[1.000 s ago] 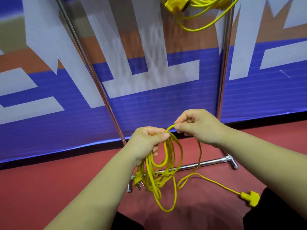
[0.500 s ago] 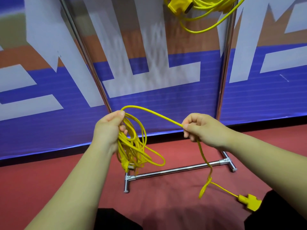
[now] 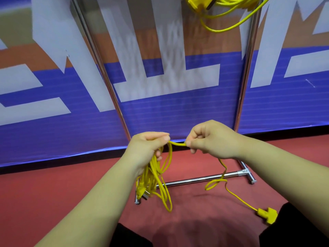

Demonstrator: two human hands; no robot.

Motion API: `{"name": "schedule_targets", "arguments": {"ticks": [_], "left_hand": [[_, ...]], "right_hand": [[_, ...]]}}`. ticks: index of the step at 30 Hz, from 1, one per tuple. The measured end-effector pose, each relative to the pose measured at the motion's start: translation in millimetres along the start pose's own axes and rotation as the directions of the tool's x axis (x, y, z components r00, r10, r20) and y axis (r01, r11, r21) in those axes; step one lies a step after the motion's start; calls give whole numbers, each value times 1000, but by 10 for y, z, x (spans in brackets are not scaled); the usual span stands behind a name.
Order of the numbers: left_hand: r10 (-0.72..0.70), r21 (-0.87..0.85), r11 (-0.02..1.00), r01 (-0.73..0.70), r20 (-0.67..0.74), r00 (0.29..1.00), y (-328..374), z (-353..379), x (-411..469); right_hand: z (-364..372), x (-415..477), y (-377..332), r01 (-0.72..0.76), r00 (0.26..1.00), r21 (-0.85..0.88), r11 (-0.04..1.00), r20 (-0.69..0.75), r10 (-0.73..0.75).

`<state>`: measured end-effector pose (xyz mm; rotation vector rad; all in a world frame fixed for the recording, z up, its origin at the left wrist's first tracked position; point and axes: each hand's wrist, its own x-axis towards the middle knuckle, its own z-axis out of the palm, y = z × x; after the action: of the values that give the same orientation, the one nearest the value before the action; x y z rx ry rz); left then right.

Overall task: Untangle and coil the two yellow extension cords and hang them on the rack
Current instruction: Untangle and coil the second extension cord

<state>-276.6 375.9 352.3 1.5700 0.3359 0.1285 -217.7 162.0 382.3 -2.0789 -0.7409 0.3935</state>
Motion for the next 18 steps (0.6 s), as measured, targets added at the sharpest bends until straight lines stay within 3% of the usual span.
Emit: {"name": "schedule_targets", "arguments": {"ticks": [6,10,14,18], "left_hand": [[-6,52,999,-6,213,977,-8,102,-51],[36,137,988,-69,229,973,-29,165,-28],[106,107,987,-119,115,988,63,170,69],[115,-68,990,-121,-82,990,196,-24,246]], "right_hand": [[-55,29,-2,47,998,213,976,-52,-37],[-112,-12,57,42,998,309,950,-53,-27],[-186,-62,101,22,1000,358,933,3,-25],[-278,-85,180,-17,1000,384,923,11,14]]}}
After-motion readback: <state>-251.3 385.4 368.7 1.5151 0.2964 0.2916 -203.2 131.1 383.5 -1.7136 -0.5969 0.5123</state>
